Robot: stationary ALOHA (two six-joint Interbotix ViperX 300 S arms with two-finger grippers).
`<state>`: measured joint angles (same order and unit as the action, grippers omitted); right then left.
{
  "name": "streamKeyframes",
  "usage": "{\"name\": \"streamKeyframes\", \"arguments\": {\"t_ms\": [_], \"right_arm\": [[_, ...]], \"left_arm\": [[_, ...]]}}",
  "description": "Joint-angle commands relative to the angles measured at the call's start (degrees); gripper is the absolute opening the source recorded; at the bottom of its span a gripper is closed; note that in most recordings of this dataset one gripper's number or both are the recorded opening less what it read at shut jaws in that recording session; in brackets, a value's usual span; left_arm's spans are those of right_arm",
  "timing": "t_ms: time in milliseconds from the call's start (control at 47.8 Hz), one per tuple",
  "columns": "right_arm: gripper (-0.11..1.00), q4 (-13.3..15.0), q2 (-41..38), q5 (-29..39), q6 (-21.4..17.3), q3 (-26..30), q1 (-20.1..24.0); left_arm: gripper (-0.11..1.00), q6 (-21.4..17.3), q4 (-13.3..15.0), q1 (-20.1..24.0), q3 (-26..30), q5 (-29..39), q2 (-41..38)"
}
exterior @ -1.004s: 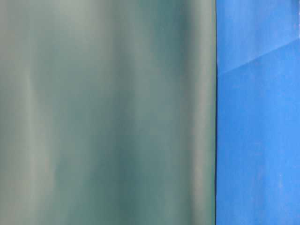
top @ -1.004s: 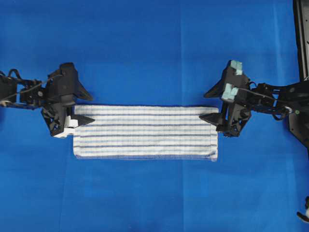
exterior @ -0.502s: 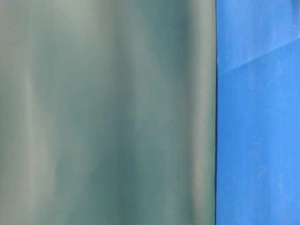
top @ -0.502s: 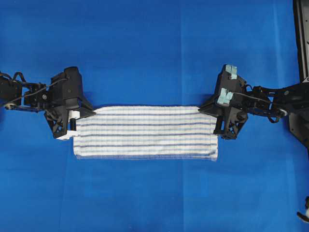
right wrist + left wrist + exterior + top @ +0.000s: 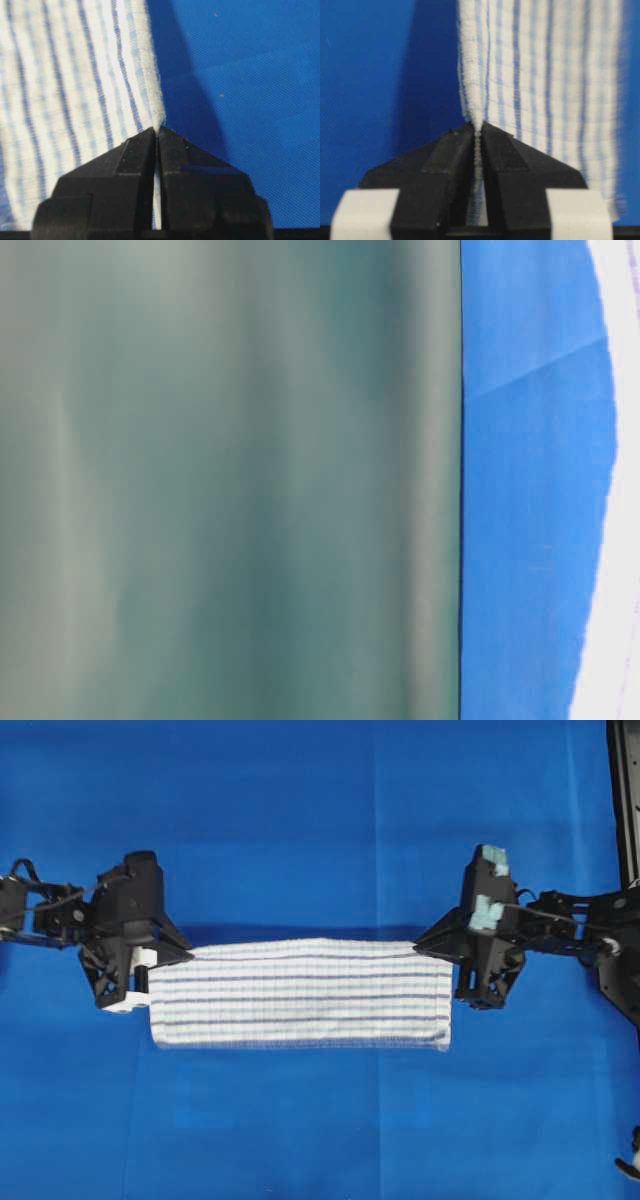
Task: Fold the blue towel.
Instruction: 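Pinch the left and right ends of the folded strip, then rotate the held strip vertically, left gripper down, right gripper up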
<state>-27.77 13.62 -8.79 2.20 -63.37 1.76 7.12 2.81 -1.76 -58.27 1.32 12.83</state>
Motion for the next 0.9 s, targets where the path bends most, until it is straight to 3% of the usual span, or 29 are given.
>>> {"name": "streamKeyframes", "arguments": {"t_ms": [0, 230, 397, 669, 879], "right_arm": [[0.01, 0.09, 3.78, 1.58, 0.44, 0.79, 0.0], [0.01, 0.09, 8.7, 5.45, 0.88, 0.97, 0.0], [0.01, 0.53, 7.73, 4.92, 1.14, 2.29, -1.14], [0.01, 5.8, 4.13, 6.06, 1.23, 8.09, -8.17], [0.01, 9.93, 3.25, 8.35, 1.23, 12.39, -13.1]], "left_arm": [[0.03, 0.18, -0.09, -0.53, 1.93, 2.46, 4.13], [0.03, 0.44, 0.09, -2.11, 2.81, 4.66, 8.96], [0.03, 3.43, 0.18, -2.99, 3.78, 3.08, 7.65], [0.03, 4.92, 0.18, -7.12, 7.91, -2.99, 2.64], [0.03, 4.92, 0.26, -8.88, 14.85, -6.42, -3.6]]}}
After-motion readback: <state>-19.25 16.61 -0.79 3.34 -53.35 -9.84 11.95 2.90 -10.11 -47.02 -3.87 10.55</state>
